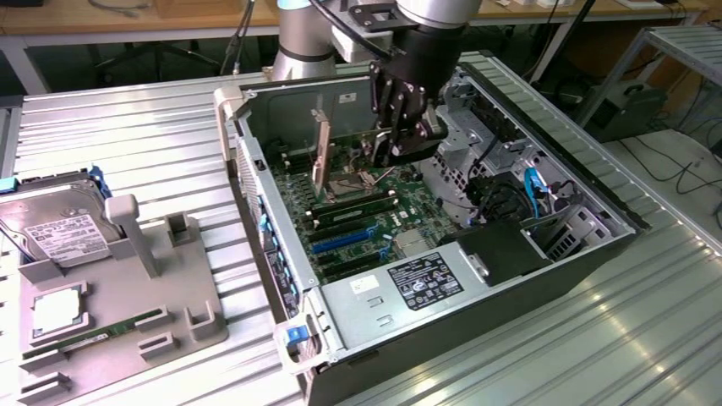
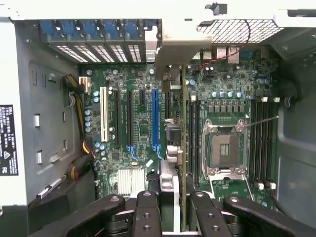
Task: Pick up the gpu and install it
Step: 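Insert the gpu into the slot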
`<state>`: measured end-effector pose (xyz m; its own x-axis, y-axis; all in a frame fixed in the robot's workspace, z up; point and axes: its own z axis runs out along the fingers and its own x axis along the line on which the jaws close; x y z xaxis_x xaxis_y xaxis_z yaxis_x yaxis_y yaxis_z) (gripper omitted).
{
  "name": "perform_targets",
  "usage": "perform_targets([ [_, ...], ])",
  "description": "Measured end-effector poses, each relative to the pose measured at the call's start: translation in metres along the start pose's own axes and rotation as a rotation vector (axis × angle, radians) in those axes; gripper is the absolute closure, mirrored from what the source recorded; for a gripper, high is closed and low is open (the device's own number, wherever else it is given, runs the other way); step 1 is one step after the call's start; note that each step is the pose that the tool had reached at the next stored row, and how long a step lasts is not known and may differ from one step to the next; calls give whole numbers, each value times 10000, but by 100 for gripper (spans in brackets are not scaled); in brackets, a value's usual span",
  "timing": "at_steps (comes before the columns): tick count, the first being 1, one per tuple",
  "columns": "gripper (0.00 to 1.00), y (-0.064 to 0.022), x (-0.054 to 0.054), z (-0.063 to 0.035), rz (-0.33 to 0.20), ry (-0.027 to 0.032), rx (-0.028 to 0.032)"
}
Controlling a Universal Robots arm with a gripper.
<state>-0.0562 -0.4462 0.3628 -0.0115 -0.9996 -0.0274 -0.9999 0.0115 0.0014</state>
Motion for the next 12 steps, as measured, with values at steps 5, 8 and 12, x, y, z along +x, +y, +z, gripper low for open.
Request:
perform_targets([
  [5, 72, 50, 2, 46, -6, -2, 217],
  [8, 72, 100, 4, 101, 20, 0, 218],
  [12, 72, 129, 6, 178, 43, -2, 219],
])
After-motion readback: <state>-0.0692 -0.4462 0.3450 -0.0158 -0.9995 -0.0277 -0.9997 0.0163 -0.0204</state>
